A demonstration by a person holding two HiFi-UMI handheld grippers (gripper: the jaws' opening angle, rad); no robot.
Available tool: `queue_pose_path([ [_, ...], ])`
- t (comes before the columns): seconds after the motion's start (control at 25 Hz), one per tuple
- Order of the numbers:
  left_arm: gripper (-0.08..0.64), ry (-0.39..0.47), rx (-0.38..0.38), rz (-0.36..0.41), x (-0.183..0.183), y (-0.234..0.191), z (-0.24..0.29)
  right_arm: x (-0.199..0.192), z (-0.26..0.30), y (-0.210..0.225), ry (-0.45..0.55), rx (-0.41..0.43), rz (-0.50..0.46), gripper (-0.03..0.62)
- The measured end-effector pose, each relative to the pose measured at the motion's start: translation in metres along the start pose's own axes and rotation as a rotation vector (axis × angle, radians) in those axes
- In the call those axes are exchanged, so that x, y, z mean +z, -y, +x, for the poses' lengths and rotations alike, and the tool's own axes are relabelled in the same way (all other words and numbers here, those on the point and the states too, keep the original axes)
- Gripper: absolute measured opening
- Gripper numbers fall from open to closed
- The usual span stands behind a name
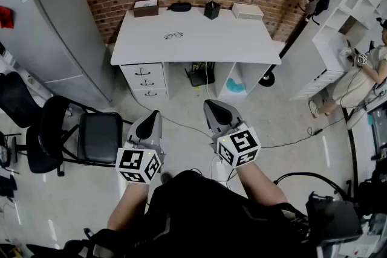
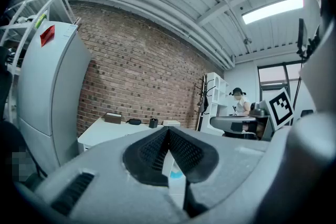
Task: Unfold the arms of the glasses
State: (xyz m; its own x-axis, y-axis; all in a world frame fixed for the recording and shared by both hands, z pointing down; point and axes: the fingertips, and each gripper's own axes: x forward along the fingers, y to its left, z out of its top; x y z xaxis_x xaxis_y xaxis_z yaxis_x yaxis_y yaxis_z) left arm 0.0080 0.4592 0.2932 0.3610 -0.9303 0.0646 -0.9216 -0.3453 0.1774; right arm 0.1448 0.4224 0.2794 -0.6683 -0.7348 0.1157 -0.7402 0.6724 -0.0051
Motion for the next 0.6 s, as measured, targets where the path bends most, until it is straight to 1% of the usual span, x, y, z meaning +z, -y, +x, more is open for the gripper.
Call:
queue_pose_path([
  [0.2, 0.009, -0.003, -0.012, 0.002, 0.0, 0.0, 0.003, -0.001, 0.003, -0.003, -0.003, 0.011, -0.005, 0.008],
  [0.48, 0.009, -0.003, -0.018, 0.003, 0.002, -0.007, 0.002, 0.001, 0.009, -0.004, -0.004, -0.02, -0.008, 0.008],
  [0.6, 0.009, 0.0, -0.021, 0.005, 0.004, -0.011, 0.001, 0.003, 0.012, -0.006, -0.006, -0.04, -0.035, 0.008],
])
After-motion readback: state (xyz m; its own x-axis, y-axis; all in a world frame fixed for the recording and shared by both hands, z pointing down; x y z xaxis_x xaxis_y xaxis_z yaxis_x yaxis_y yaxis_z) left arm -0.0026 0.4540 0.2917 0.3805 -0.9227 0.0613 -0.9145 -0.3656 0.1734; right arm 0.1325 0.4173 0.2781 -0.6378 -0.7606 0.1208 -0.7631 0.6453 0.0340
